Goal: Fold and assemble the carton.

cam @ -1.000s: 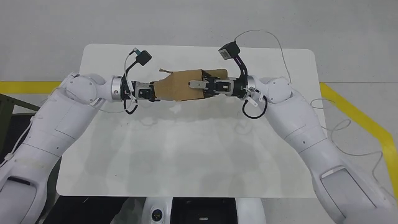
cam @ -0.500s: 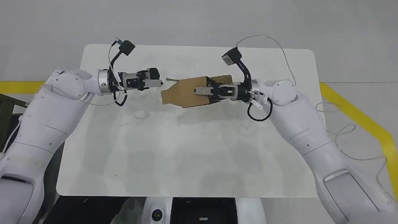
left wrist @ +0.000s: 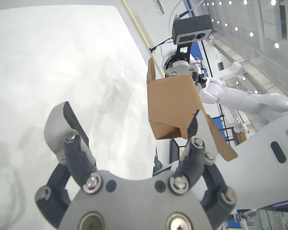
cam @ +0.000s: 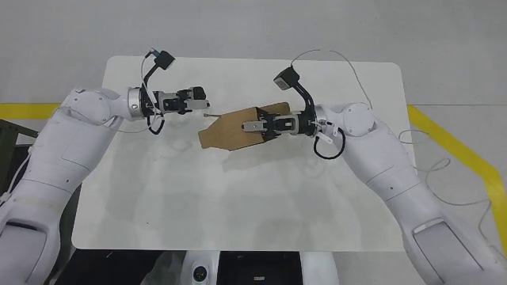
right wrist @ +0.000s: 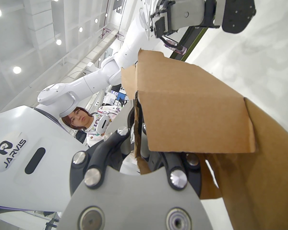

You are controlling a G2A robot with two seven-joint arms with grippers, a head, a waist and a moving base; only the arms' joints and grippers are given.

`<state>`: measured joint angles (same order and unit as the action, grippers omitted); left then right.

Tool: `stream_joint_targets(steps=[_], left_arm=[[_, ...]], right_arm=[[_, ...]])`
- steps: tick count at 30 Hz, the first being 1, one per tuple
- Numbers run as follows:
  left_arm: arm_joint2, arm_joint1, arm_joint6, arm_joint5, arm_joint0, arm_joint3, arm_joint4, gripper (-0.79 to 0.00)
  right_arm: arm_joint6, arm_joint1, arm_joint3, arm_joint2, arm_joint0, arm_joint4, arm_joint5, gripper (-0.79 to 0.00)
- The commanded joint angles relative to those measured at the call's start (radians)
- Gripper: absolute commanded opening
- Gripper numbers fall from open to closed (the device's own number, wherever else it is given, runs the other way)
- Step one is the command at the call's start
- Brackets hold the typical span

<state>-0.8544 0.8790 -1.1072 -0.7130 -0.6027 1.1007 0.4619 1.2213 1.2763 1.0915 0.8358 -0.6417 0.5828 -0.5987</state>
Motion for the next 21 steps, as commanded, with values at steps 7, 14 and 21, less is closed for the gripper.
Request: stream_joint_targets(steps=[7,14,21], left_arm=[[0.006,-0.003,-0.007,0.008,-0.016,0.045,-0.009,0.000],[0.011,-0.007,-0.001,0.001,-0.022,0.075,-0.036,0.000],[0.012,-0.009,0.003,-0.003,-0.025,0.086,-0.047,0.000]], right_arm=[[-0.031,0.006,-0.028,-0.003,0.011,0.012,-0.031,-0.785],[-0.031,0.012,-0.023,-0.015,0.019,0.021,-0.031,-0.785],[-0.028,0.017,-0.019,-0.030,0.026,0.029,-0.028,-0.785]])
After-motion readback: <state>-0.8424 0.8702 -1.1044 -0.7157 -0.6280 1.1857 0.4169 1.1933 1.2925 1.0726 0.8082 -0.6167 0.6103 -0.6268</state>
